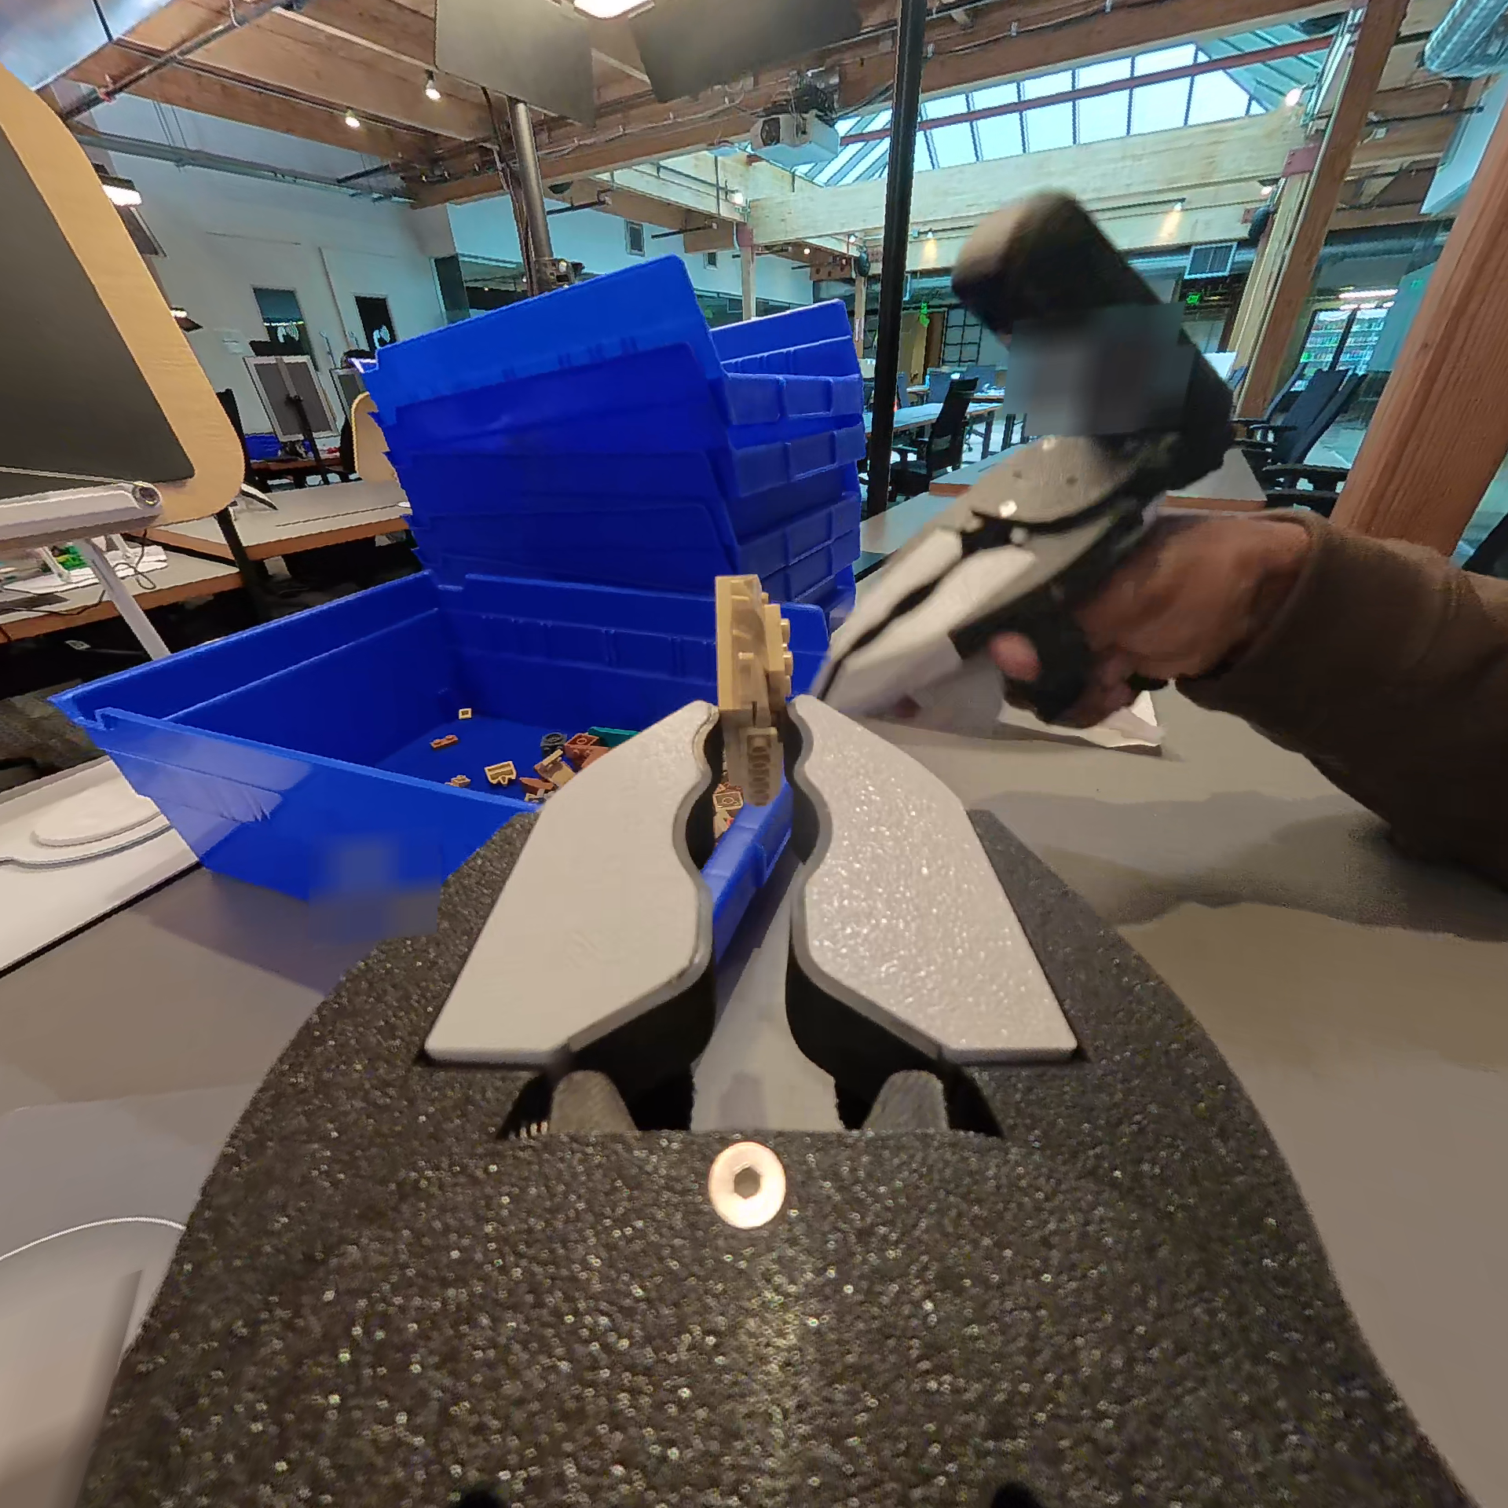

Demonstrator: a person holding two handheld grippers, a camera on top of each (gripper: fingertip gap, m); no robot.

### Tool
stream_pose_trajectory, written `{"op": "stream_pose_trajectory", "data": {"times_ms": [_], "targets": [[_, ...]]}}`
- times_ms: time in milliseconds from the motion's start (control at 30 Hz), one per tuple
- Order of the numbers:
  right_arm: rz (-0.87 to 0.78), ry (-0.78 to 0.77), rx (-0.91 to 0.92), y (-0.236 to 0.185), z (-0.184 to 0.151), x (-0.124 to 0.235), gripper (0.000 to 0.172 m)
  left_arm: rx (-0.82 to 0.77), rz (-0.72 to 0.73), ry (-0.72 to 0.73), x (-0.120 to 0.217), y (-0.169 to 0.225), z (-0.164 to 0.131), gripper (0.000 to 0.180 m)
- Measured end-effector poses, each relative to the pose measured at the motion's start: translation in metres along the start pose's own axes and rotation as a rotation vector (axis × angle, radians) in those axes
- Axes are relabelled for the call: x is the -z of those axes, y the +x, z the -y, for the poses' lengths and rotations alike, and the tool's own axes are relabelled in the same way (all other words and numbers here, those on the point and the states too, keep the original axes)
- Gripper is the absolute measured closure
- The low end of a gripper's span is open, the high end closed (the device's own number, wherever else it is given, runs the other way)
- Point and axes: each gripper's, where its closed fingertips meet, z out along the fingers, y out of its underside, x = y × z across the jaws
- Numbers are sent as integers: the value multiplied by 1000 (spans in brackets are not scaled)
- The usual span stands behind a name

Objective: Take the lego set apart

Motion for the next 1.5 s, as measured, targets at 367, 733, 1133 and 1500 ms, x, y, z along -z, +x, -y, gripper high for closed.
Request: {"op": "stream_pose_trajectory", "data": {"times_ms": [367, 733, 1133, 1500], "targets": [[-108, 276, 156, -5, 45, -17, 129, 277, -117, 92, 4, -4, 3, 167], [-319, 448, 673, -77, 61, -12, 109, 481, -151, 174, 6, -9, 7, 167], [-426, 411, 928, -70, 57, -13, 128, 391, -230, 64, 2, 9, 2, 160], [-377, 342, 1274, -83, 37, -19, 129, 230, -259, -157, 3, 20, -19, 152]]}}
